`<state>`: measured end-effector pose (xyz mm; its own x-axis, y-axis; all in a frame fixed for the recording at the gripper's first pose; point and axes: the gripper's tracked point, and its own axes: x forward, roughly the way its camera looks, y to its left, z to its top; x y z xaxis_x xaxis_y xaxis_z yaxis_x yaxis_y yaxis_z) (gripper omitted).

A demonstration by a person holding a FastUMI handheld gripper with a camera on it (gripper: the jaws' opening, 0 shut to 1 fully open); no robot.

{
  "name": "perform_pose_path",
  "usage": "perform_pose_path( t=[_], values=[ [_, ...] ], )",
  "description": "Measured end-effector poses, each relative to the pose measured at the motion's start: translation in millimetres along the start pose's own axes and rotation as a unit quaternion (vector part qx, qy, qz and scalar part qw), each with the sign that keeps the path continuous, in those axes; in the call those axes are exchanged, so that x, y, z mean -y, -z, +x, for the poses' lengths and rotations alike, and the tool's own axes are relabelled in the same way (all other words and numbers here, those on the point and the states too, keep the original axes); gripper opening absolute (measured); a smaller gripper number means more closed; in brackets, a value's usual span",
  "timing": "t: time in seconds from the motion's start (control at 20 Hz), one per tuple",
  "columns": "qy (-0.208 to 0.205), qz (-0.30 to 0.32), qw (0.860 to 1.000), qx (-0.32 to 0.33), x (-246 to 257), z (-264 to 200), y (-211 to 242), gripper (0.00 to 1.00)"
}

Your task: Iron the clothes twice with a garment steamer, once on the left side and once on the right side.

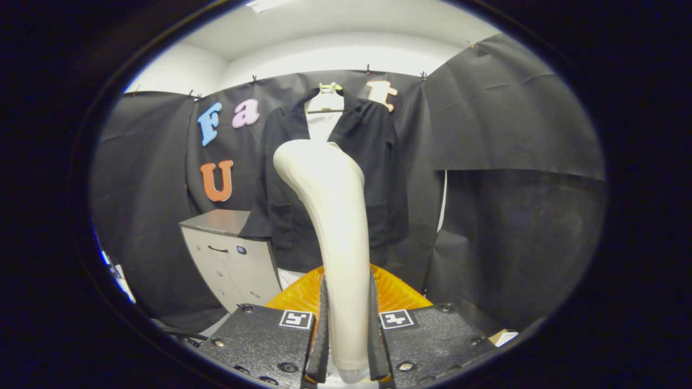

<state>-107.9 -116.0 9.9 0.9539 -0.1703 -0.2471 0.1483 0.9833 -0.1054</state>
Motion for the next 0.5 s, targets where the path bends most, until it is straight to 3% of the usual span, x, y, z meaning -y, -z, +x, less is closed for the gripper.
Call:
perform_pose_path(
  t=[0.25, 0.5],
  values=[
    [-0.020, 0.023, 0.999, 0.010, -2.3, -15.1, 0.3, 0.32],
    [-0.004, 0.031, 0.999, 0.026, -3.6, -29.6, -2.4, 0.32]
  ],
)
